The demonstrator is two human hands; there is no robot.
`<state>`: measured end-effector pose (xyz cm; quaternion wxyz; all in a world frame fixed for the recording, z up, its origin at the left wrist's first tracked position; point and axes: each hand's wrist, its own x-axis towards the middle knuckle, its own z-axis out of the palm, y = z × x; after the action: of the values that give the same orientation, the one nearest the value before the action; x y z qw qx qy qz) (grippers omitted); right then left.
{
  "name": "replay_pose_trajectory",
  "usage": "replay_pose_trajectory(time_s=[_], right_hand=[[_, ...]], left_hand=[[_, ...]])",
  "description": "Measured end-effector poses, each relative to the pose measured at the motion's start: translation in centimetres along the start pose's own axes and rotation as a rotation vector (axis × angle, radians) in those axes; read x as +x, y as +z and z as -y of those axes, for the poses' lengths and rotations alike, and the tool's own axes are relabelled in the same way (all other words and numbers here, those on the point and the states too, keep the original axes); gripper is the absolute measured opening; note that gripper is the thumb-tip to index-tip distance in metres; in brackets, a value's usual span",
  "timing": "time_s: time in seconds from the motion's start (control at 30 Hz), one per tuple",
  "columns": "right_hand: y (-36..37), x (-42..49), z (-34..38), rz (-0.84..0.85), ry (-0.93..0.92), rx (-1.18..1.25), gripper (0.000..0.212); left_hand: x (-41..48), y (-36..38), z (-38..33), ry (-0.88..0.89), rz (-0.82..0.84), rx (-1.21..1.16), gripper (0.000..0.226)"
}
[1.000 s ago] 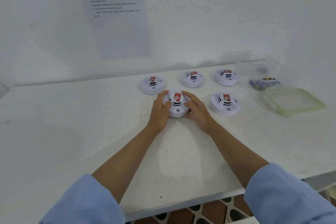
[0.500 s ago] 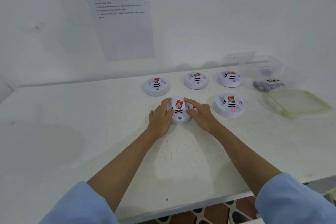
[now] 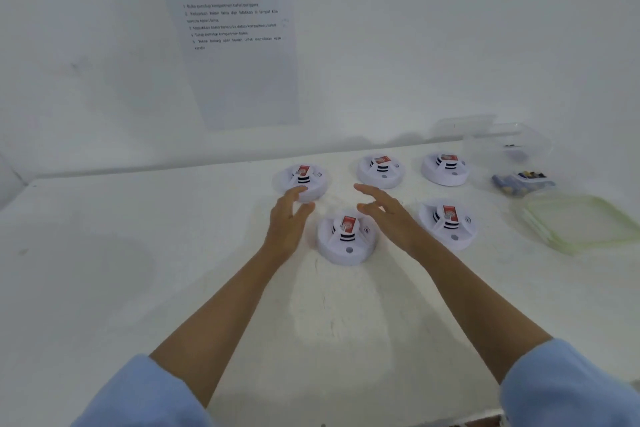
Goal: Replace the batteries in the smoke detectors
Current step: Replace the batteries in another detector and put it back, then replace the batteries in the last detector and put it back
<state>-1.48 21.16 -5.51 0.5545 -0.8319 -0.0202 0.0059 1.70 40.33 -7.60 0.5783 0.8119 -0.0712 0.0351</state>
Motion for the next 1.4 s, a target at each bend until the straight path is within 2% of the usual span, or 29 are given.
replay_pose_trajectory(time_s=[0.13,0.27,0.37,0.53,0.63,0.77,0.83,0.93,1.0,1.07,1.1,1.17,1.33,1.4], right_hand=[[0.0,4.1,2.5,0.086,-0.011,-0.001,0.041],[1.2,8.8,2.4,0.215,0.045,-0.034,0.046],[2.3,11.6,1.5,0.234,0.033,-0.066,0.049],[3.6,14.5,0.3,0.257,-0.019,-0.149,0.049],[4.0,15.0,-0.5,0.253,-0.017,-0.173,0.044],[4.0,14.9,-0.9,0.251,-0.022,-0.159,0.041],[3.8,14.6,-0.3,0.267,-0.026,-0.115,0.041],[3.1,14.0,1.3,0.252,-0.039,0.008,0.044],[2.2,13.4,2.5,0.238,-0.057,0.074,0.043],[1.2,12.8,3.4,0.224,-0.061,0.157,0.042],[0.6,12.6,3.6,0.211,-0.06,0.184,0.042],[-0.6,12.1,3.9,0.188,-0.062,0.22,0.038],[-4.0,9.7,4.0,0.124,-0.059,0.28,0.033],[-5.6,8.5,3.9,0.097,-0.063,0.239,0.034]], left_hand=[[3.6,-1.9,0.3,-0.034,0.013,-0.005,0.05],[6.7,-2.8,1.0,-0.127,0.031,0.022,0.084],[8.5,-2.8,1.8,-0.171,0.063,0.056,0.085],[9.4,-2.1,1.7,-0.118,0.147,0.232,0.126],[9.5,-1.6,1.3,-0.057,0.168,0.309,0.117],[9.4,-1.3,0.7,-0.007,0.154,0.257,0.076],[9.8,-1.5,1.1,0.001,0.158,0.176,0.069],[11.3,-1.6,3.5,-0.009,0.129,0.077,0.081],[11.1,-1.7,1.5,-0.005,0.089,0.096,0.092],[10.5,-1.4,-0.8,0.074,0.086,0.068,0.076],[10.0,-1.0,-2.2,0.092,0.084,0.043,0.076],[9.5,-0.3,-4.0,0.099,0.061,0.043,0.098],[8.7,1.9,-6.5,0.128,0.11,0.111,0.108],[8.4,3.2,-7.3,0.144,0.126,0.133,0.103]])
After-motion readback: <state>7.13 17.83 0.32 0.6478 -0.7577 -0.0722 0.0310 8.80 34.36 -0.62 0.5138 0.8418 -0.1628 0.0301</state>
